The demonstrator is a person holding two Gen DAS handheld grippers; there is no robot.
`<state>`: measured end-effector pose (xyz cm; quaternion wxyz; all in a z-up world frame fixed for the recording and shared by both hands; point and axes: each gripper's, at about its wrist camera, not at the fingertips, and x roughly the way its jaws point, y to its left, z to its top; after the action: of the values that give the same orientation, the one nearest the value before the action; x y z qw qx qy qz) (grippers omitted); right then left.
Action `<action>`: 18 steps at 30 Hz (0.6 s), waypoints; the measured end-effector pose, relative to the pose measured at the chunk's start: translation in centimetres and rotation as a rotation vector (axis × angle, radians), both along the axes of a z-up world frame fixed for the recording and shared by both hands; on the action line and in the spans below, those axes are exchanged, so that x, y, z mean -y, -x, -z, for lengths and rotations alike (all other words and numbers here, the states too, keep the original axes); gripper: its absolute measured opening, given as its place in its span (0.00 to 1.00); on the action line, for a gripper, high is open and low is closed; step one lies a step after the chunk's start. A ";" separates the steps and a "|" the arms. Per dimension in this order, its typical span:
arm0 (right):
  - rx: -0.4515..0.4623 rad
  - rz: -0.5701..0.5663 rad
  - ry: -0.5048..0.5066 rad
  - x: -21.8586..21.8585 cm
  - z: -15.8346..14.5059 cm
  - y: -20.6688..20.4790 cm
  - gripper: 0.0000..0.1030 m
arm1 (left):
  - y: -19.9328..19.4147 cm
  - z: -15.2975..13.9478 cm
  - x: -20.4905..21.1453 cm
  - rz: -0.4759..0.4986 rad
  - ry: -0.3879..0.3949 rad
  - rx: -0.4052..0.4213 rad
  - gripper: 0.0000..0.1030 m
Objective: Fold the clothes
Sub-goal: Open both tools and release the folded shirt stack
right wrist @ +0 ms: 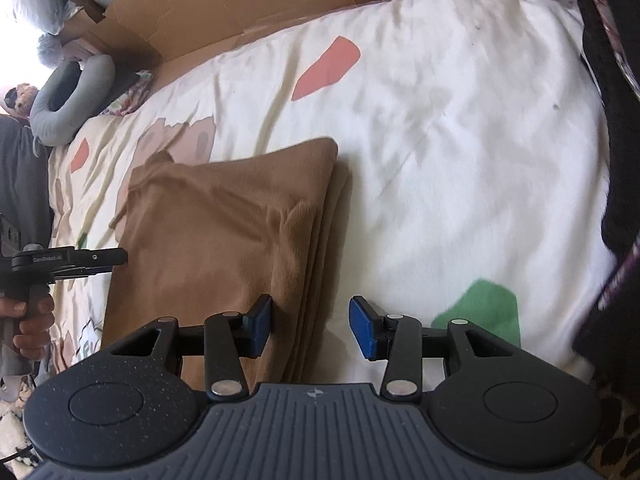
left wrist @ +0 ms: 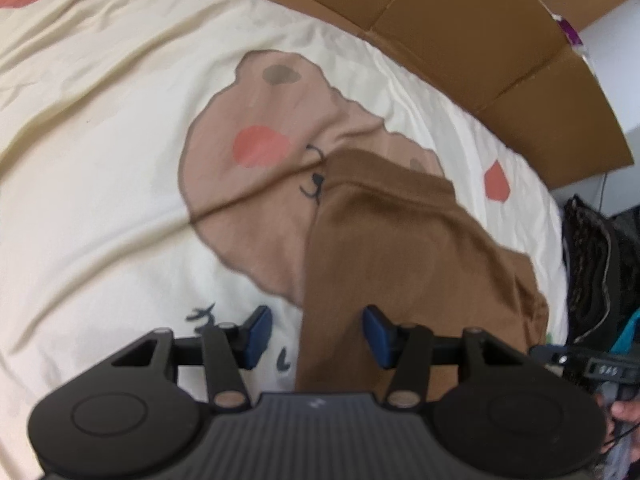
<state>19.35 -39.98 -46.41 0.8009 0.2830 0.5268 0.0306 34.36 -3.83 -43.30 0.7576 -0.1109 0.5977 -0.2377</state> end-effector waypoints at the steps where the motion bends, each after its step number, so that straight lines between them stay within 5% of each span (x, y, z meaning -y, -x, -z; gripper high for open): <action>1: -0.004 0.014 -0.018 0.2 0.3 -0.2 0.47 | -0.3 0.1 0.0 -0.003 0.006 -0.003 0.52; 13: -0.029 0.144 -0.300 2.6 3.5 -1.7 0.45 | -3.0 1.1 -1.0 -0.100 0.153 -0.068 0.50; 15: -0.031 0.140 -0.307 2.5 3.7 -1.9 0.30 | -3.5 1.2 -1.0 -0.109 0.165 -0.072 0.44; 17: -0.034 0.148 -0.324 2.6 3.8 -2.1 0.25 | -3.9 1.4 -0.9 -0.117 0.174 -0.082 0.15; 18: -0.031 0.149 -0.329 2.6 3.7 -2.1 0.25 | -4.1 1.4 -0.8 -0.118 0.185 -0.089 0.10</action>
<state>21.41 -42.57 -50.12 0.7356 0.4489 0.5046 0.0525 38.50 -3.04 -44.74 0.7295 -0.2258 0.5987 -0.2416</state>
